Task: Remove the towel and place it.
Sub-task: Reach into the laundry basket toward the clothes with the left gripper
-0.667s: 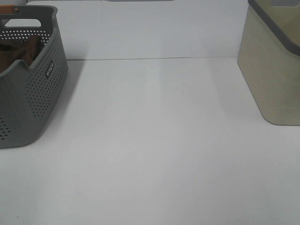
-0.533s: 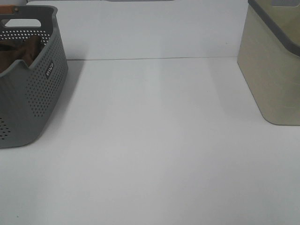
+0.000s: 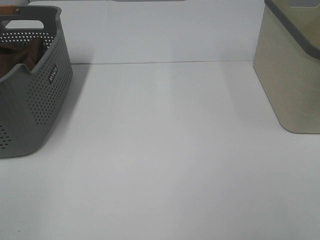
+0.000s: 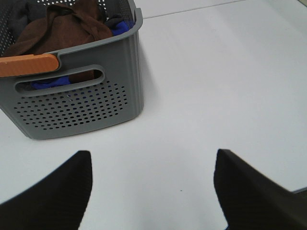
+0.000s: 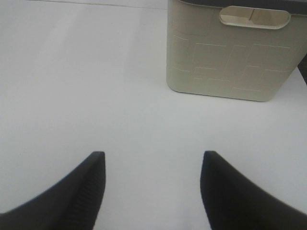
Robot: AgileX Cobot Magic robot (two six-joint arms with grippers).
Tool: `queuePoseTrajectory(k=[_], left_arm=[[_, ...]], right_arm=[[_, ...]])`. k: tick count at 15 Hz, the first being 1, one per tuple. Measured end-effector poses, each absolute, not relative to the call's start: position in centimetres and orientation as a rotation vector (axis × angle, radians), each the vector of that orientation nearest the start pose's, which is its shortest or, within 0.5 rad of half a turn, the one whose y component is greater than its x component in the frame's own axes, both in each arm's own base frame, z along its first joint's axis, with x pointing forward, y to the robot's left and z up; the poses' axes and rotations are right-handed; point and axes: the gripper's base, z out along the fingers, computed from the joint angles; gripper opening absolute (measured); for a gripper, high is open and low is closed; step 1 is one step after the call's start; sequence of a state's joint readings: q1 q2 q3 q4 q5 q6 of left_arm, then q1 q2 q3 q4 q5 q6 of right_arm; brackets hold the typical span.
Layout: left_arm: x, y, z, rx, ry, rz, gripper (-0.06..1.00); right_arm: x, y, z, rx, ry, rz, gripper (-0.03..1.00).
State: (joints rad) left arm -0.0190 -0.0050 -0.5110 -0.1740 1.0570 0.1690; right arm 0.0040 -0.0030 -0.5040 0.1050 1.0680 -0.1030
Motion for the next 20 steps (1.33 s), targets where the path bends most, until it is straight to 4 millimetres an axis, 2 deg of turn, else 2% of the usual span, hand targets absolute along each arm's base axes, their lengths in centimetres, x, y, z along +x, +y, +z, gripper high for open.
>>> queuePoseTrajectory(k=[20], left_arm=[[-0.78,-1.36,28.16,0.198,2.005,-0.112,0.68]], right_arm=[[-0.64,0.83,27.81,-0.115,2.037,0.064,0.57]])
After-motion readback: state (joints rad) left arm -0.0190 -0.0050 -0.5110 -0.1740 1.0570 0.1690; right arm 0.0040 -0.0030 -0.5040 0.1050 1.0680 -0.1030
